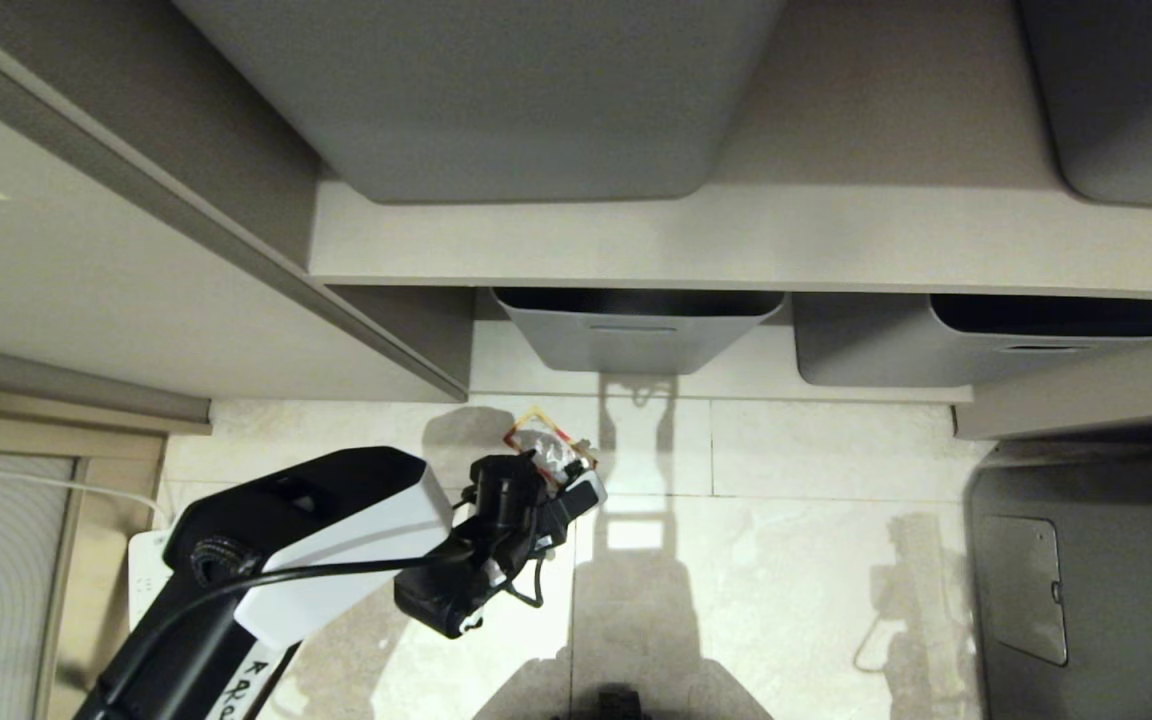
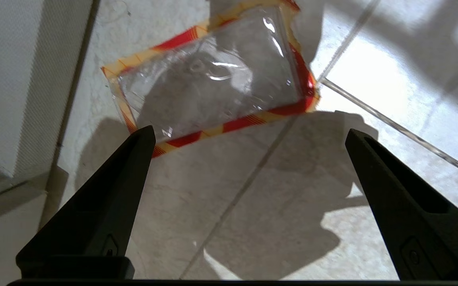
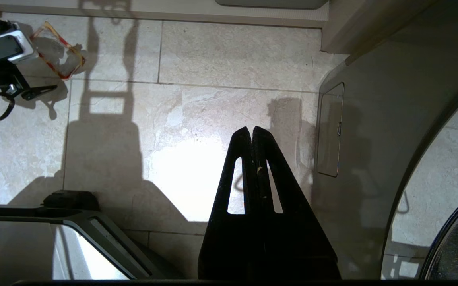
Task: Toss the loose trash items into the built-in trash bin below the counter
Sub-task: Pick up the garbage
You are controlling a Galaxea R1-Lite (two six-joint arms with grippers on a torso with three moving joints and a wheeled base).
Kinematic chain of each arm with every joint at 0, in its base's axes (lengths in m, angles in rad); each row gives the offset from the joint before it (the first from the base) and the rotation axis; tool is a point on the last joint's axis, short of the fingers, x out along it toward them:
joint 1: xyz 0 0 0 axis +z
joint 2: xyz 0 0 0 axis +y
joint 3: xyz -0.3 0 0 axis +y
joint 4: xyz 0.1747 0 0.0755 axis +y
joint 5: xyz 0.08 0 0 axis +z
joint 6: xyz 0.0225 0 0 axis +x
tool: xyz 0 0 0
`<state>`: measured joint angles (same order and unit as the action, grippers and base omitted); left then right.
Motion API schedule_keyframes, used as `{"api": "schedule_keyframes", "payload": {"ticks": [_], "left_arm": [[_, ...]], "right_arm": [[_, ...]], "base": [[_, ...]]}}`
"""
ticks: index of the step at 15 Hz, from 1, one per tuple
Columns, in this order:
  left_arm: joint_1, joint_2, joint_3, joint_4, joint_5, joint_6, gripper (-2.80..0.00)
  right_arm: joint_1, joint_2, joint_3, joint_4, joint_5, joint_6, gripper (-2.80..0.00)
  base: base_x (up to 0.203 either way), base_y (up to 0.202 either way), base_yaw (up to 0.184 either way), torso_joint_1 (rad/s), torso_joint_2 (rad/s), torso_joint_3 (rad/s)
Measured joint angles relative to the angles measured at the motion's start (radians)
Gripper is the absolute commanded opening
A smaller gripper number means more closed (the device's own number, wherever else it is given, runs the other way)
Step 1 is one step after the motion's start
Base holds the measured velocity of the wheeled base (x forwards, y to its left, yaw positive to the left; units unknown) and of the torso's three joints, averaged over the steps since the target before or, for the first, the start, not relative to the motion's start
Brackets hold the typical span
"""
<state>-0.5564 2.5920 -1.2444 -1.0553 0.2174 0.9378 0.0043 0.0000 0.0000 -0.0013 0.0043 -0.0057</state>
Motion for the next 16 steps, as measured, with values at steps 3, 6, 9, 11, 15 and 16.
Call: {"api": "schedule_keyframes", "payload": {"ticks": [3,6,9,11,15,16], "left_arm": [[0.014,0.013,-0.039,0.025,0.000,0.031,0.00],[0.019,0.024,-0.051,0.025,0.000,0.046,0.00],[0.019,0.035,-0.076,0.028,0.000,0.048,0.00],[0.019,0.040,-0.098,0.048,0.001,0.053,0.00],[0.019,0.044,-0.132,0.072,0.000,0.068,0.00],[0.019,0.045,-0.141,0.072,0.001,0.068,0.00]], "right_arm": [[0.000,0.000,0.000,0.000,0.000,0.000,-2.80],[0.000,0.000,0.000,0.000,0.000,0.000,-2.80],[0.000,0.000,0.000,0.000,0.000,0.000,-2.80],[0.000,0.000,0.000,0.000,0.000,0.000,-2.80],[0.000,0.000,0.000,0.000,0.000,0.000,-2.80],[0.000,0.000,0.000,0.000,0.000,0.000,-2.80]], "base": [[0.000,0.000,0.000,0.000,0.00,0.000],[0.000,0.000,0.000,0.000,0.00,0.000],[0.000,0.000,0.000,0.000,0.00,0.000],[0.000,0.000,0.000,0.000,0.00,0.000],[0.000,0.000,0.000,0.000,0.00,0.000],[0.000,0.000,0.000,0.000,0.00,0.000]]}}
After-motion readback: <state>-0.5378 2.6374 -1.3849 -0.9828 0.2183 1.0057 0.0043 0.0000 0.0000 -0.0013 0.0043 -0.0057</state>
